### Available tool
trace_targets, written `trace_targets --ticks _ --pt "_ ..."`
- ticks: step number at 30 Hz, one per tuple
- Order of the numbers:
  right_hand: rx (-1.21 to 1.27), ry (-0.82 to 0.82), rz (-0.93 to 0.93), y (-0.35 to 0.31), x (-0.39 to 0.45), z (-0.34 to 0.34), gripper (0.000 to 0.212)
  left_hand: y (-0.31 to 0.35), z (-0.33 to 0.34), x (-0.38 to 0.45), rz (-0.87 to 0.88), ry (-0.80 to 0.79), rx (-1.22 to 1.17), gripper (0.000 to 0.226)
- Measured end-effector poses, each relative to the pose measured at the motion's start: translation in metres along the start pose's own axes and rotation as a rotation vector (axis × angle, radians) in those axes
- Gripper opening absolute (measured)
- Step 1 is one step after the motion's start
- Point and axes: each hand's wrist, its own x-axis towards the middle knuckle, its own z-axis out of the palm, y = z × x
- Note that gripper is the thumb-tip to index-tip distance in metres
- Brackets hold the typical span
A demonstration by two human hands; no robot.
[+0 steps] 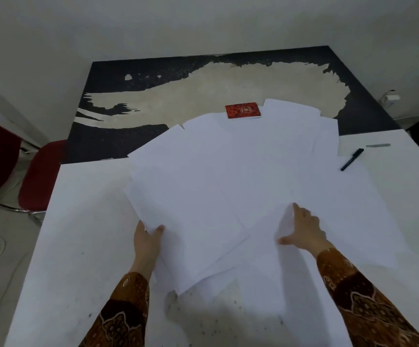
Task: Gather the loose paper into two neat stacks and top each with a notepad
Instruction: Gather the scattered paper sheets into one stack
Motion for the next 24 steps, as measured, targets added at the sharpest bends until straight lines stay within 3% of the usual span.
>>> trace_targets --ticks 4,8,13,16,20,24 --pt "0.024 0.159 -0.034 0.012 -0.008 0.015 0.118 -0.004 -0.002 -0.012 0.023 0.017 -0.011 0.053" --pt "0.194 0.131 0.006 0.017 0.008 0.006 0.093 -0.008 -0.008 -0.026 0.017 0.054 0.014 0.054" --pt "0.192 0.244 -0.12 0.026 0.012 0.001 0.078 -0.019 -0.02 -0.046 -0.004 0.076 0.037 0.05" --pt "0.353 0.182 -0.105 0.031 0.013 -0.001 0.071 -0.025 -0.023 -0.057 -0.004 0.093 0.049 0.049" --pt "0.321 0.118 -0.104 0.039 0.014 -0.006 0.068 -0.033 -0.023 -0.074 -0.018 0.121 0.062 0.057" --pt "0.206 0.094 -0.139 0.036 0.004 -0.004 0.089 -0.038 -0.023 -0.086 -0.033 0.14 0.082 0.059"
